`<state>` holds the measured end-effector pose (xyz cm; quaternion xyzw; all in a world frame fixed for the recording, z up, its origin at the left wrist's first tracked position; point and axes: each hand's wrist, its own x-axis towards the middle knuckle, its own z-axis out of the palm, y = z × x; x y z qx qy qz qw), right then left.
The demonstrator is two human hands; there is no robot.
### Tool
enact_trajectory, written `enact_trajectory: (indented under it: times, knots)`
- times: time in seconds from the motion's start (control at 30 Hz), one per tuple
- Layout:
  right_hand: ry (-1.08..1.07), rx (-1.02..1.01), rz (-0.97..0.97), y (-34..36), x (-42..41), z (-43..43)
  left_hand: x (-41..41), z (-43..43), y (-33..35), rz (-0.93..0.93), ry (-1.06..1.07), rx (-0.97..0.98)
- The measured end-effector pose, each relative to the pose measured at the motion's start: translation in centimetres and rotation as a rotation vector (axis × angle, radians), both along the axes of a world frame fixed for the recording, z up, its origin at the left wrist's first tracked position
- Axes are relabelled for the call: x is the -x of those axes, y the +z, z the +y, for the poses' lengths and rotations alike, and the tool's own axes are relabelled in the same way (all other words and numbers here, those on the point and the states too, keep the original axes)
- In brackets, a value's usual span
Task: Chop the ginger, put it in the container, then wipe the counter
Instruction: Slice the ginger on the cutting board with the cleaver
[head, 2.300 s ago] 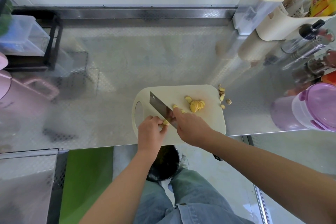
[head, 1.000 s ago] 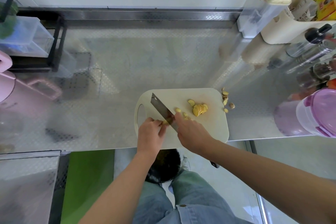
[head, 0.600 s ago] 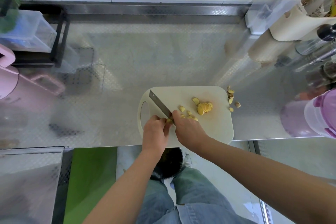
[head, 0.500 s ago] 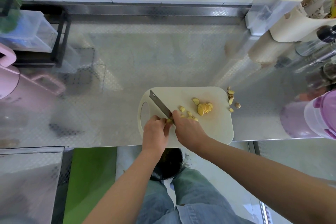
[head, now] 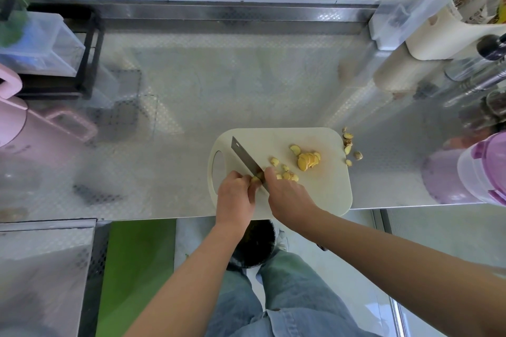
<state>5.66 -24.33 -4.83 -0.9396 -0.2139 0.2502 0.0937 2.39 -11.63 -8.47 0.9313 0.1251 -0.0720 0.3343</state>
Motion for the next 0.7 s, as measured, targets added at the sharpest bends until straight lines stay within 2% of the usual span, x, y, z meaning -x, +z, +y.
enact_trajectory:
  times: [0.37, 0.6, 0.7]
  knots:
    - [-0.086, -0.036, 0.011, -0.1, -0.8, 1.4, 1.2, -0.4, 0.3, -0.059, -0.067, -0.038]
    - [-0.172, -0.152, 0.033, 0.4, -1.5, -0.1, 1.0, -0.4, 0.8, -0.03, 0.044, 0.059]
    - [-0.132, -0.196, 0.018, 1.5, -1.4, -0.7, 1.2, -0.5, 0.8, -0.034, 0.069, 0.038]
